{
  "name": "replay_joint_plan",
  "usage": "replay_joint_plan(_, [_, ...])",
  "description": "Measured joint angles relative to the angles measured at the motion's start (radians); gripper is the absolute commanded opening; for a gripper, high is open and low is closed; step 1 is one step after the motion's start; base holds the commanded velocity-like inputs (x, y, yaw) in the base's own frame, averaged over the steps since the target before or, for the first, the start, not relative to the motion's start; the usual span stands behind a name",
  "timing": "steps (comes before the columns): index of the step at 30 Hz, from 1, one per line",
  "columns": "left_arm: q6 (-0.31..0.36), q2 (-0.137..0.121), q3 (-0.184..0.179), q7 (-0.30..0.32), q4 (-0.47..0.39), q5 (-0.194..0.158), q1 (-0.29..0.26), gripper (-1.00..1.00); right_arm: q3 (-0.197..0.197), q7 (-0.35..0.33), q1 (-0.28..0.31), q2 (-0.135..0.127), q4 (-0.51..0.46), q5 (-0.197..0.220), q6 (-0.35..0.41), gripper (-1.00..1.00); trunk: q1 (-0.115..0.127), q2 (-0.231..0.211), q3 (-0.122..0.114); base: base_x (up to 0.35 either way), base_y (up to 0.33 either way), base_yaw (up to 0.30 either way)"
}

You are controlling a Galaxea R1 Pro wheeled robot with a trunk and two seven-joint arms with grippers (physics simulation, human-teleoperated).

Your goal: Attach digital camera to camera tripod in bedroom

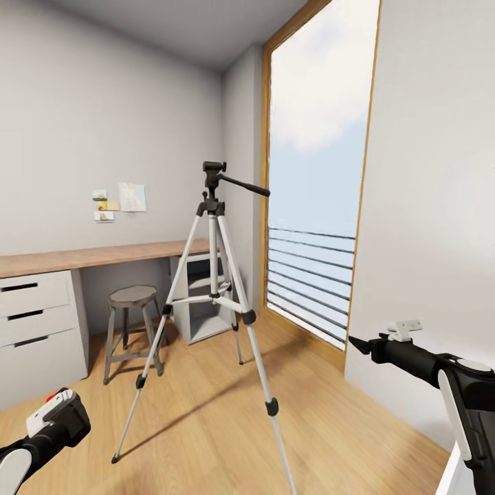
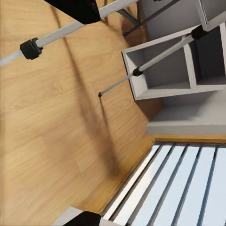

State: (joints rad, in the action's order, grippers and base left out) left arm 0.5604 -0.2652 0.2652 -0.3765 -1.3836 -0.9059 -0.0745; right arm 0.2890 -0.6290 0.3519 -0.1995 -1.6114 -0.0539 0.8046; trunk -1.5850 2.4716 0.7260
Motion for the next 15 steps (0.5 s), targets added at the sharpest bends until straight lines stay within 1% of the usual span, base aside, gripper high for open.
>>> replay_joint_plan(15, [0.0, 0.0, 0.0, -0.001, 0.0, 0.0, 0.0, -1.0, 0.0, 0.0, 0.0, 0.0, 0.0, 0.0, 0.002, 1.0, 0.058, -0.105, -0.024, 0.0, 0.0, 0.0])
